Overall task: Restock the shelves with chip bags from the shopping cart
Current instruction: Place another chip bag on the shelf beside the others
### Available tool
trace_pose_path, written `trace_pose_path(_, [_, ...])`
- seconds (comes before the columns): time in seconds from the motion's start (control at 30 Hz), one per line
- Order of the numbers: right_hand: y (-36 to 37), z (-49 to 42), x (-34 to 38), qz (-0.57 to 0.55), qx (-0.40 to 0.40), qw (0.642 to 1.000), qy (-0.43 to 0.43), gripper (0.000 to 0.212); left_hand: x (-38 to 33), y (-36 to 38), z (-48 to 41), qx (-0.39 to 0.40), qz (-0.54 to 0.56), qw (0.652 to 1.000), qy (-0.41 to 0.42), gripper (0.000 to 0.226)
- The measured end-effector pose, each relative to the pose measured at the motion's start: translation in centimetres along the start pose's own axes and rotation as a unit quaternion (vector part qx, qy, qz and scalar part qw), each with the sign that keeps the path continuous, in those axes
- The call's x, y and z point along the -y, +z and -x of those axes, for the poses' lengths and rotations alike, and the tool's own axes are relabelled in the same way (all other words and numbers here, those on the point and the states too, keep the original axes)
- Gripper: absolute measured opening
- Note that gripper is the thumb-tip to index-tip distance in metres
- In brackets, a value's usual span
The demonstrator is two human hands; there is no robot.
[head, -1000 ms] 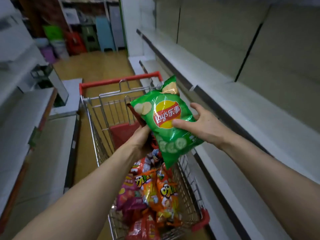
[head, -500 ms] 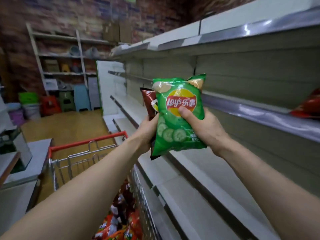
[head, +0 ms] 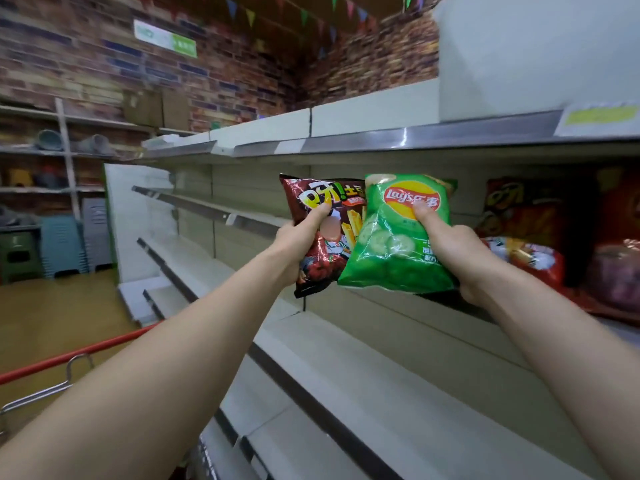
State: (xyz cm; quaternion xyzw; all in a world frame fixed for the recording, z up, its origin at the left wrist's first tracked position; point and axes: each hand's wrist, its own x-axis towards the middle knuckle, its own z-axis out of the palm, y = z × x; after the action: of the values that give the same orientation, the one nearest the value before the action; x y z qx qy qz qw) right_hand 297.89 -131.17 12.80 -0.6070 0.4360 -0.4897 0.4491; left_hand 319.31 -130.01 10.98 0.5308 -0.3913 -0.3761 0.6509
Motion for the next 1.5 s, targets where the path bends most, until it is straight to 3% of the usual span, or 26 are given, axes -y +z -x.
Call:
trace_pose_path(0.13, [-1.4,-1.2,0.2,0.013,-0.02,1.0,0.021,0.069,-1.3,1.9,-2.2,0.042,-0.006,0.999,-0.004,0.063])
trace_pose_path(0.3, [-2.2,-3.1,0.1,0.027,-0.053,0.997,0.045,0.089,-1.8,4.4,-5.5,0.106,-0.02,0.994,-0.012,0.052])
trace_pose_path(0.47, [-2.1,-5.6,0.2,-0.011,-0.098,0.993,0.065,0.058,-1.9,6.4,-9.5,0.145,-0.022,0.989,-0.022,0.08])
trace_pose_path(0.53, [-1.8,-6.4,-0.1,-0.011,-0.119,0.991,0.068,0.049,-1.8,6.9,-11.2,0.145,-0.034,0.989,-0.021,0.071])
trace_pose_path(0.6, [-1.2,-7.4,-0.6,-0.014,-0.137,0.987,0.077,0.05,-1.7,7.2,-12.9,0.156,-0.053,0.986,-0.027,0.048])
trace_pose_path(0.7, [0.1,-9.1,-1.2,-0.026,-0.173,0.982,0.078,0.053,-1.3,7.0,-15.5,0.166,-0.046,0.984,-0.042,0.033])
trace_pose_path(0.87, [1.7,-11.6,-1.8,0.051,-0.278,0.958,0.051,0.044,-0.5,5.6,-19.4,0.165,0.067,0.977,-0.12,0.046])
trace_pose_path(0.97, [1.7,-12.8,-2.1,0.088,-0.314,0.943,0.062,0.049,-0.2,5.0,-21.4,0.143,0.119,0.97,-0.155,0.059])
trace_pose_path(1.07, [1.7,-13.8,-2.2,0.098,-0.303,0.944,0.081,0.054,-0.4,5.5,-21.3,0.184,0.143,0.959,-0.162,0.053])
trace_pose_path(1.2, [2.1,-15.1,-2.5,0.082,-0.311,0.944,0.072,0.071,-0.3,8.0,-19.7,0.312,0.172,0.92,-0.164,0.046])
trace_pose_path(1.27, [2.0,-15.7,-2.7,0.081,-0.319,0.943,0.058,0.06,-0.1,9.3,-19.2,0.342,0.197,0.904,-0.167,0.046])
trace_pose_path(1.37, [1.3,-16.7,-2.7,0.097,-0.311,0.944,0.058,0.043,0.3,11.1,-19.3,0.344,0.222,0.898,-0.16,0.046])
trace_pose_path(1.5, [-0.2,-18.0,-2.5,0.109,-0.311,0.941,0.071,0.045,0.7,12.8,-20.0,0.335,0.23,0.903,-0.14,0.041])
